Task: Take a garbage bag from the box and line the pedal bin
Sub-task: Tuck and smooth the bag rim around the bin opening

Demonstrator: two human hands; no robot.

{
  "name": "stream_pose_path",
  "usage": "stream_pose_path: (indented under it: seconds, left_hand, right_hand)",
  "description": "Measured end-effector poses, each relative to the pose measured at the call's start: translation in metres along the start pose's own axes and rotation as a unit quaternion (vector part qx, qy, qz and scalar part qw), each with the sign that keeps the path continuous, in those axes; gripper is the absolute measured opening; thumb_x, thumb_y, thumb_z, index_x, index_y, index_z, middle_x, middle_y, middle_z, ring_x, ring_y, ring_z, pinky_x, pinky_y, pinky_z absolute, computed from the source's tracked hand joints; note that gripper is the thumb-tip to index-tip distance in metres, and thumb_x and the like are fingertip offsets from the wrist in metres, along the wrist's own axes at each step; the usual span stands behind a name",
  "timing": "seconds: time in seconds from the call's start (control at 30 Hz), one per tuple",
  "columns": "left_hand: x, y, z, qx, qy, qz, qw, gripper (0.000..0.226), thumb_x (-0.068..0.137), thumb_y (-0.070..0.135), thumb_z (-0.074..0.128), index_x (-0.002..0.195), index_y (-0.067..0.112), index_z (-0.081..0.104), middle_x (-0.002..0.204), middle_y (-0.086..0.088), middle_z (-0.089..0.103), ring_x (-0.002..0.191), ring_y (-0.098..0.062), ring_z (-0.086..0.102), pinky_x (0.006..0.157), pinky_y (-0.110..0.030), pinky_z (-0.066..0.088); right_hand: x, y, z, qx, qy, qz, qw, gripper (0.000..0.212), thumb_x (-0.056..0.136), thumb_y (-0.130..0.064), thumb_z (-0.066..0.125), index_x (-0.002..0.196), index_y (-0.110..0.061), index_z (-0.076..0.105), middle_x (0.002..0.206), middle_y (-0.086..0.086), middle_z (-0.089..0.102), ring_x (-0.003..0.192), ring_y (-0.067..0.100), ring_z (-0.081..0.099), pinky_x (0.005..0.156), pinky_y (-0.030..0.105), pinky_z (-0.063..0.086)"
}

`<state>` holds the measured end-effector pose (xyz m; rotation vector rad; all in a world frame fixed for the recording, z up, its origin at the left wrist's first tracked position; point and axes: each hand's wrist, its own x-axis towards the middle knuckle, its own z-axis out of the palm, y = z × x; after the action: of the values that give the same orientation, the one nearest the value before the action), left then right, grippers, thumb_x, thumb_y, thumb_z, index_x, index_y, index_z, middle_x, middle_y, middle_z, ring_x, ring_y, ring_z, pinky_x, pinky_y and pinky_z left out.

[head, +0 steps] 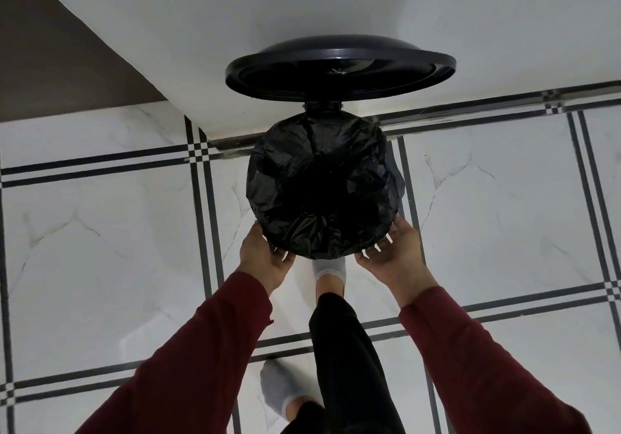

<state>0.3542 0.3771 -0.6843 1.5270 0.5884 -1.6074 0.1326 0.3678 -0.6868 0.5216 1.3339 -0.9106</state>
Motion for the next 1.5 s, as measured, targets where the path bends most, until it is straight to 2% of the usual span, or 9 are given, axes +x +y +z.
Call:
stream_pose_path:
  seconds: [0.13, 0.23, 0.4, 0.5, 0.63, 1.07, 1.27, 1.4, 1.5]
  left_hand:
    - [0.000, 0.001, 0.003, 0.019, 0.021, 0.016, 0.999, 0.019, 0.101, 0.028, 0.059, 0.111, 0.018, 0.071, 0.118, -0.008, 0.073, 0.102, -0.026, 0.071, 0.078, -0.040, 0.061]
    - [0.000, 0.003, 0.003, -0.004, 0.023, 0.007, 1.000, 0.036, 0.103, 0.039, 0.049, 0.123, 0.015, 0.067, 0.123, -0.010, 0.069, 0.107, -0.028, 0.068, 0.092, -0.046, 0.057]
    - [-0.003, 0.008, 0.008, 0.014, 0.005, -0.021, 1.000, 0.030, 0.093, 0.045, 0.065, 0.110, 0.021, 0.072, 0.117, -0.008, 0.071, 0.107, -0.030, 0.069, 0.084, -0.048, 0.059]
    - [-0.003, 0.007, 0.009, 0.011, 0.002, -0.031, 0.999, 0.039, 0.096, 0.050, 0.062, 0.120, 0.020, 0.070, 0.117, -0.007, 0.074, 0.109, -0.029, 0.070, 0.087, -0.048, 0.059]
    - [-0.004, 0.004, 0.009, -0.014, 0.012, -0.025, 1.000, 0.049, 0.102, 0.058, 0.043, 0.114, 0.019, 0.069, 0.118, -0.007, 0.071, 0.108, -0.027, 0.067, 0.082, -0.045, 0.055]
    - [-0.007, 0.008, 0.008, -0.013, 0.006, -0.024, 1.000, 0.047, 0.100, 0.058, 0.049, 0.118, 0.019, 0.067, 0.120, -0.007, 0.069, 0.110, -0.027, 0.066, 0.079, -0.048, 0.057]
    - [-0.010, 0.002, 0.004, -0.024, 0.038, -0.041, 0.998, 0.052, 0.098, 0.061, 0.047, 0.123, 0.019, 0.065, 0.125, -0.008, 0.063, 0.110, -0.028, 0.062, 0.102, -0.053, 0.050]
    - [-0.015, -0.003, 0.005, -0.082, 0.002, -0.060, 0.995, 0.052, 0.101, 0.059, 0.045, 0.131, 0.019, 0.061, 0.129, -0.013, 0.063, 0.113, -0.034, 0.065, 0.083, -0.052, 0.057]
    - [-0.013, -0.008, 0.005, -0.096, -0.009, -0.049, 0.994, 0.053, 0.102, 0.057, 0.047, 0.133, 0.016, 0.061, 0.132, -0.013, 0.064, 0.113, -0.033, 0.067, 0.079, -0.049, 0.058]
  right_hand:
    - [0.004, -0.003, -0.004, -0.026, -0.014, -0.006, 1.000, 0.010, 0.085, -0.025, 0.073, 0.089, -0.022, 0.083, 0.113, 0.001, 0.069, 0.112, 0.027, 0.067, 0.086, 0.049, 0.058]
    - [0.006, -0.006, -0.009, -0.033, -0.002, -0.012, 0.999, 0.026, 0.090, -0.041, 0.071, 0.108, -0.024, 0.080, 0.120, 0.000, 0.072, 0.114, 0.024, 0.067, 0.080, 0.048, 0.060]
    - [0.008, -0.009, -0.005, 0.013, -0.041, 0.008, 0.999, 0.053, 0.090, -0.057, 0.061, 0.126, -0.019, 0.069, 0.128, 0.009, 0.073, 0.115, 0.033, 0.070, 0.087, 0.058, 0.056]
    - [0.007, -0.001, 0.000, 0.040, -0.043, -0.001, 0.998, 0.054, 0.091, -0.053, 0.062, 0.130, -0.016, 0.067, 0.129, 0.013, 0.072, 0.117, 0.038, 0.069, 0.096, 0.062, 0.052]
    - [0.006, 0.007, -0.003, 0.047, -0.012, -0.013, 0.999, 0.049, 0.091, -0.054, 0.058, 0.126, -0.023, 0.070, 0.129, 0.006, 0.071, 0.117, 0.031, 0.067, 0.085, 0.057, 0.055]
    - [0.001, 0.011, 0.002, 0.047, 0.041, 0.007, 0.998, 0.049, 0.082, -0.057, 0.060, 0.117, -0.025, 0.074, 0.128, 0.002, 0.069, 0.117, 0.031, 0.063, 0.092, 0.064, 0.047]
    - [-0.013, 0.024, 0.003, 0.009, 0.096, 0.055, 0.994, 0.056, 0.084, -0.060, 0.053, 0.116, -0.017, 0.070, 0.122, 0.005, 0.068, 0.110, 0.033, 0.063, 0.087, 0.062, 0.051]
    - [-0.018, 0.031, 0.016, 0.030, 0.084, 0.053, 0.995, 0.057, 0.086, -0.059, 0.054, 0.118, -0.014, 0.068, 0.119, 0.011, 0.068, 0.101, 0.037, 0.066, 0.078, 0.051, 0.060]
    - [-0.012, 0.039, 0.013, 0.117, 0.058, 0.049, 0.990, 0.054, 0.094, -0.054, 0.049, 0.122, -0.012, 0.066, 0.124, 0.014, 0.067, 0.107, 0.036, 0.064, 0.093, 0.052, 0.054]
